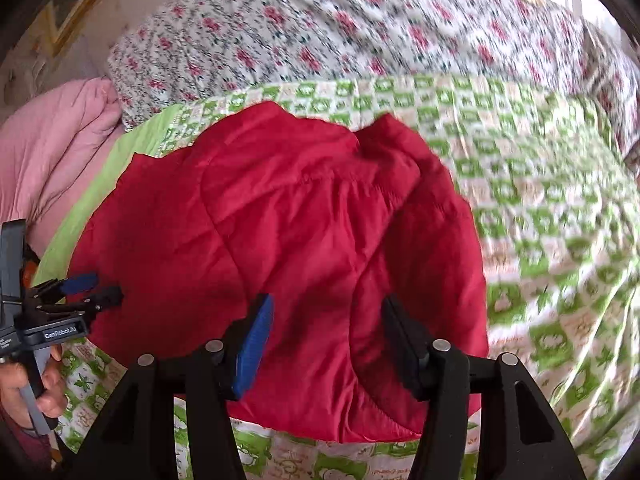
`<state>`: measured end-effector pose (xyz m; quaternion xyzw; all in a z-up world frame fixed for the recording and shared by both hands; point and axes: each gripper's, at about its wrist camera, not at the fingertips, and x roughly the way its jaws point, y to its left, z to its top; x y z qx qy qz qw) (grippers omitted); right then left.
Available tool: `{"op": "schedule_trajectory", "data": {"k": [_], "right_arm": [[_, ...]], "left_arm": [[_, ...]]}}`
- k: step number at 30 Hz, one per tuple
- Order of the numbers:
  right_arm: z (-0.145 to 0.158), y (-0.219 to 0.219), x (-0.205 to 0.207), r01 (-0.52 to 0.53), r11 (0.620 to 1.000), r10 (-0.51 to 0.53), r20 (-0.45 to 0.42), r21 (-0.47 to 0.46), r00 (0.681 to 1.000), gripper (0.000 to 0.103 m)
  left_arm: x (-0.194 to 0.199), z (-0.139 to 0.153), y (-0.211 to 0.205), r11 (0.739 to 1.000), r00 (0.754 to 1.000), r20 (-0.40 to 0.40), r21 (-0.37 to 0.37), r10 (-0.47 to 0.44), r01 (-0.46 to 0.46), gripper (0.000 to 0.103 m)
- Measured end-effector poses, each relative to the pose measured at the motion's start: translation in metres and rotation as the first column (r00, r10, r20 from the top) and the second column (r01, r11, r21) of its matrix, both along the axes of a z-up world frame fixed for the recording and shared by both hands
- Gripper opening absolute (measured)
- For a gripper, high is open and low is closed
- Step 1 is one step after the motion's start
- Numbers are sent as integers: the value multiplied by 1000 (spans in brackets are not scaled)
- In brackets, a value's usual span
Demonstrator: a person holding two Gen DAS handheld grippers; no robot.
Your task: Fold large clothes
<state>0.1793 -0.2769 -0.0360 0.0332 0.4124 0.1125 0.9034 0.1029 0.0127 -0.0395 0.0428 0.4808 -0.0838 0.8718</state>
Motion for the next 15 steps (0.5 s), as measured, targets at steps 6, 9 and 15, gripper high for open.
{"op": "schedule_trajectory", "data": {"k": [6, 9, 15], "right_arm": [[-32, -3, 15, 11, 1000, -11, -73, -7, 997, 56], [-37, -7, 12, 23, 1000, -23, -72, -2, 997, 56], [-38, -8, 8, 23, 1000, -24, -75, -6, 997, 56]], "left_arm": [[-3, 0, -2, 1000, 1000, 11, 13, 9, -9, 80], [-4, -1, -3, 1000, 1000, 14, 24, 12, -12, 80], [-5, 0, -4, 999, 1000, 11, 27, 19, -19, 81]]}}
